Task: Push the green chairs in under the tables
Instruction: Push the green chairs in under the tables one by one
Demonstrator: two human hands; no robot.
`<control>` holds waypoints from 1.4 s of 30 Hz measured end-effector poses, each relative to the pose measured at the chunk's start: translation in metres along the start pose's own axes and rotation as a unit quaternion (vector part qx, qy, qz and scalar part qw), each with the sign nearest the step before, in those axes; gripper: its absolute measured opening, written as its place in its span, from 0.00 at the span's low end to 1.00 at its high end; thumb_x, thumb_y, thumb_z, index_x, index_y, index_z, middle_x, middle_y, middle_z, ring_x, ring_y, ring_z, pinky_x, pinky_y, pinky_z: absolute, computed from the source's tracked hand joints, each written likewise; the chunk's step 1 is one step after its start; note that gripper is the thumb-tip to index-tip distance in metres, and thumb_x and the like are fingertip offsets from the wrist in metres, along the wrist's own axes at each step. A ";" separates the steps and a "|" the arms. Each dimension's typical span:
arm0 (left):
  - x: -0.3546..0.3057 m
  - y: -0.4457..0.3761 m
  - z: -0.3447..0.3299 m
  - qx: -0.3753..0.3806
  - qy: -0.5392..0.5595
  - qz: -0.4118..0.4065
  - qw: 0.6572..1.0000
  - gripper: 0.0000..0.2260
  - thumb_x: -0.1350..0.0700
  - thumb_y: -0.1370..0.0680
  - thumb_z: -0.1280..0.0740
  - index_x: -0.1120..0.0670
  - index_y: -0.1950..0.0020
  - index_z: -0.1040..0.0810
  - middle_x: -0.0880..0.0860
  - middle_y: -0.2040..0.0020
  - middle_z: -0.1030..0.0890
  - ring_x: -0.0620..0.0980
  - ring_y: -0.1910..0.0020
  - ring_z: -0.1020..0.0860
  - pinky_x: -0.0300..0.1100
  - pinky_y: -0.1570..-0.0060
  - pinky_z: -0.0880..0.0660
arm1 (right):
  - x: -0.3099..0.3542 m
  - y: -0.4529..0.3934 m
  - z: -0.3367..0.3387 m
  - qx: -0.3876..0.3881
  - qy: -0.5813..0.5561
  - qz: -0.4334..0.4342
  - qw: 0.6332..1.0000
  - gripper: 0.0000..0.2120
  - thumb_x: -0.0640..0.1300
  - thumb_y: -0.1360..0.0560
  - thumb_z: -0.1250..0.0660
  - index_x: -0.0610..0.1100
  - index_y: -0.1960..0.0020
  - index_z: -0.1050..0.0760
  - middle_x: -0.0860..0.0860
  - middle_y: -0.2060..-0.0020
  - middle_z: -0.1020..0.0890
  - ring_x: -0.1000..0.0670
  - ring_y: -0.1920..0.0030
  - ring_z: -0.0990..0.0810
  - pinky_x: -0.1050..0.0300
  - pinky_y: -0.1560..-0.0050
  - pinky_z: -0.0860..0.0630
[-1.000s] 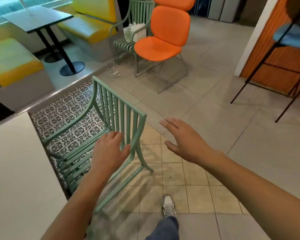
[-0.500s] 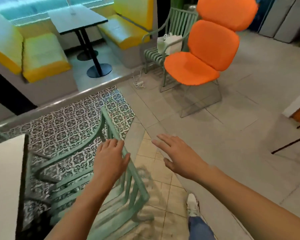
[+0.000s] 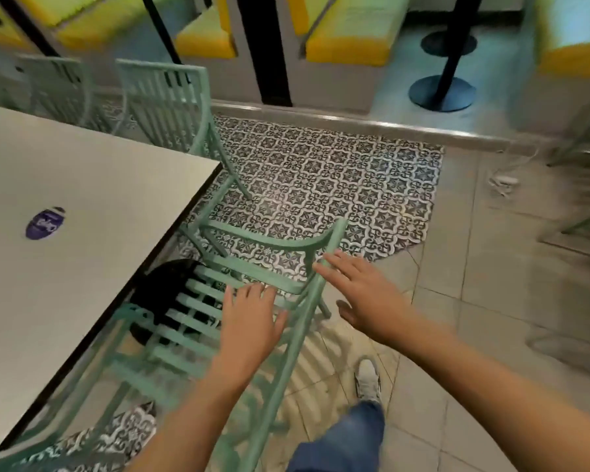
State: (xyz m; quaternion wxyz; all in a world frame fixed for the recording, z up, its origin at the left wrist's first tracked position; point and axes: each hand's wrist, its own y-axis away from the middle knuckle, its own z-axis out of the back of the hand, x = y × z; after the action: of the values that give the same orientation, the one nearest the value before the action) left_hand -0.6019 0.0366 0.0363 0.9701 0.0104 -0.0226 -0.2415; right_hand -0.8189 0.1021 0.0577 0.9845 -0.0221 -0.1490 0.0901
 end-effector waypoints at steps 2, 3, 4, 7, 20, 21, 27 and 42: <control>-0.001 -0.025 -0.003 -0.012 -0.002 0.047 0.999 0.18 0.41 0.27 0.32 0.50 0.43 0.20 0.51 0.47 0.19 0.55 0.44 0.23 0.59 0.35 0.33 | -0.024 -0.036 0.002 0.010 -0.008 0.045 0.999 0.37 0.40 0.29 0.29 0.49 0.24 0.40 0.46 0.26 0.36 0.44 0.26 0.39 0.44 0.26 0.43; -0.003 -0.039 -0.001 -0.011 0.001 0.072 0.997 0.18 0.41 0.26 0.33 0.50 0.43 0.20 0.51 0.46 0.19 0.55 0.44 0.23 0.59 0.35 0.33 | -0.037 -0.055 0.004 0.017 -0.014 0.065 0.998 0.37 0.40 0.28 0.30 0.50 0.24 0.41 0.46 0.25 0.37 0.45 0.25 0.40 0.44 0.25 0.45; -0.004 -0.050 0.001 -0.002 0.001 0.095 0.995 0.19 0.41 0.26 0.34 0.50 0.42 0.21 0.51 0.45 0.19 0.55 0.43 0.23 0.58 0.34 0.34 | -0.046 -0.069 0.007 0.026 -0.019 0.081 0.996 0.37 0.40 0.28 0.31 0.50 0.23 0.42 0.47 0.25 0.38 0.45 0.25 0.41 0.44 0.25 0.45; -0.018 -0.079 0.012 -0.001 -0.004 0.130 0.992 0.19 0.41 0.26 0.34 0.51 0.41 0.21 0.51 0.45 0.19 0.55 0.43 0.23 0.58 0.34 0.34 | -0.079 -0.101 0.017 0.037 -0.009 0.118 0.992 0.38 0.40 0.30 0.29 0.49 0.24 0.41 0.45 0.26 0.36 0.44 0.25 0.39 0.42 0.26 0.43; -0.105 -0.280 0.064 -0.013 0.028 0.258 0.966 0.21 0.42 0.22 0.38 0.52 0.34 0.25 0.51 0.41 0.22 0.53 0.43 0.24 0.47 0.44 0.27 | -0.295 -0.262 0.082 0.059 -0.055 0.180 0.980 0.32 0.54 0.25 0.34 0.49 0.24 0.39 0.48 0.26 0.35 0.47 0.27 0.36 0.53 0.26 0.43; -0.113 -0.299 0.068 -0.013 0.036 0.275 0.961 0.21 0.42 0.22 0.38 0.52 0.34 0.25 0.50 0.41 0.22 0.52 0.43 0.24 0.47 0.45 0.27 | -0.314 -0.274 0.089 0.066 -0.053 0.183 0.979 0.32 0.55 0.24 0.35 0.51 0.24 0.42 0.49 0.26 0.37 0.49 0.27 0.38 0.53 0.25 0.43; -0.137 -0.413 0.094 -0.018 0.069 0.318 0.945 0.22 0.41 0.21 0.40 0.51 0.31 0.28 0.49 0.38 0.24 0.50 0.39 0.26 0.45 0.42 0.29 | -0.403 -0.379 0.145 0.087 -0.048 0.195 0.976 0.33 0.56 0.23 0.37 0.55 0.23 0.48 0.56 0.24 0.44 0.54 0.25 0.45 0.54 0.24 0.49; 0.035 -0.765 0.114 -0.034 0.076 0.380 0.921 0.23 0.41 0.22 0.39 0.51 0.32 0.29 0.50 0.37 0.25 0.51 0.39 0.26 0.46 0.44 0.28 | -0.487 -0.780 0.163 0.084 -0.013 0.264 0.961 0.35 0.57 0.23 0.37 0.53 0.22 0.49 0.53 0.24 0.40 0.52 0.26 0.40 0.59 0.28 0.46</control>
State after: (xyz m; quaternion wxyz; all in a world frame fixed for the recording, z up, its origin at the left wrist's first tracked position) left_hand -0.9347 -0.6559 0.1278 0.9875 -0.0141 0.0571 0.1462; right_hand -1.1920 -0.7517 0.1270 0.9220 0.0230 -0.1430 0.3590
